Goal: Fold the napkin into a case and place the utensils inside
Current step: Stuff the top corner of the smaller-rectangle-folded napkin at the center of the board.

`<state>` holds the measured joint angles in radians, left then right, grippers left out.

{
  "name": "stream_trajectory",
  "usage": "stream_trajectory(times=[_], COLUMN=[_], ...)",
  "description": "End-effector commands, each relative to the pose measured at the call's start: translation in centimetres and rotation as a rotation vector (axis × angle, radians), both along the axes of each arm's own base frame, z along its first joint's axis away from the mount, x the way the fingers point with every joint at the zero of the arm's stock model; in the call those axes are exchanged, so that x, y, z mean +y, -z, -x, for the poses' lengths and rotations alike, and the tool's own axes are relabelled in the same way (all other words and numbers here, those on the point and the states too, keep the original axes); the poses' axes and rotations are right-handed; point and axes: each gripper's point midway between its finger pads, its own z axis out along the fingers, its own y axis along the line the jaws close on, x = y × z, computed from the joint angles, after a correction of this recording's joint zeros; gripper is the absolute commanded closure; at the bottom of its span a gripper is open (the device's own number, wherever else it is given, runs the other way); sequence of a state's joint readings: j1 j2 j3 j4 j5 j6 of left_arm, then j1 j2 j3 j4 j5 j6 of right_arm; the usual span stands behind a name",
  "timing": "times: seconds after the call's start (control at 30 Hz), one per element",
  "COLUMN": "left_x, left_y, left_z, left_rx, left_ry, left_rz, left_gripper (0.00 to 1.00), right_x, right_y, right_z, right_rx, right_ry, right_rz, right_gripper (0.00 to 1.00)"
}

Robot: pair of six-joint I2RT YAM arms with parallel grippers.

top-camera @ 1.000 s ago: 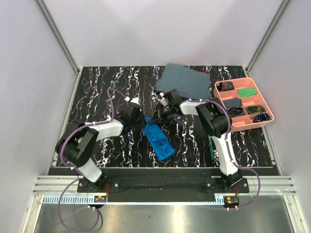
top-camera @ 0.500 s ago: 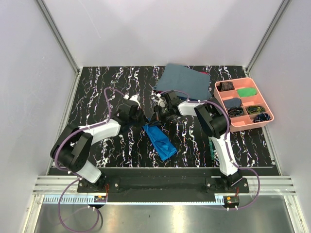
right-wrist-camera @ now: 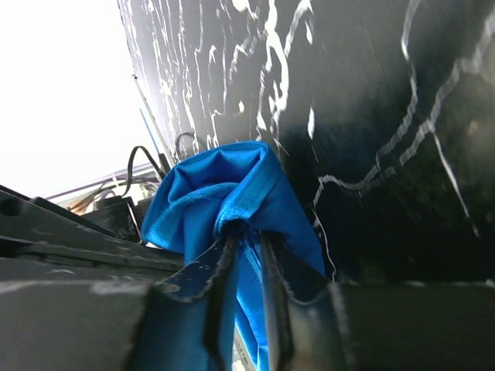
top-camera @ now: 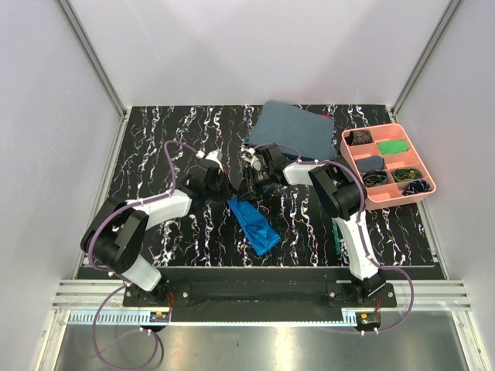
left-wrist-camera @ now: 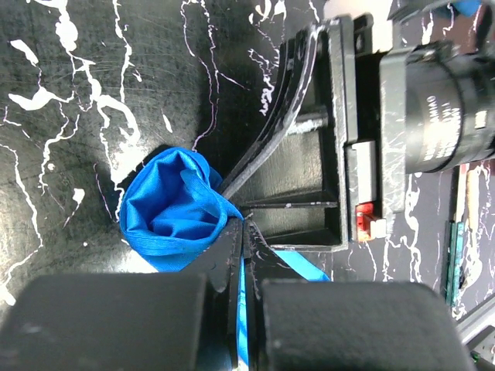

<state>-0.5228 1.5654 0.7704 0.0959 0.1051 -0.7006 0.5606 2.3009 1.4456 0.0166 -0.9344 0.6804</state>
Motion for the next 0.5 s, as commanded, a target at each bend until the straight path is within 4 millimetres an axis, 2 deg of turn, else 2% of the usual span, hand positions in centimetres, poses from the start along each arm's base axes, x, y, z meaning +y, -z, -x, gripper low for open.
stream_trajectory(times=[0.0,0.3,0.47], left_x=[-0.3,0.2,0.2], left_y=[-3.0,-1.7,-1.5], left_z=[-0.7,-0.1,0.0], left_rx=[-0.088,-0.061,-0.057], left_ry=[0.008,0.006,0.007], left_rz=[0.022,-0.002,0.003], left_gripper=[1.00,1.00,1.00], right_x=[-0.2,-2.4,-2.9], right_y=[-3.8,-4.2,-3.8], right_z=[0.4,0.7,1.1], right_rx=[-0.045,-0.029,-0.019], right_ry=[-0.009,0.025,0.020], right_rz=[-0.067,-0.048,-0.043], right_gripper=[0.70,0.64,0.64])
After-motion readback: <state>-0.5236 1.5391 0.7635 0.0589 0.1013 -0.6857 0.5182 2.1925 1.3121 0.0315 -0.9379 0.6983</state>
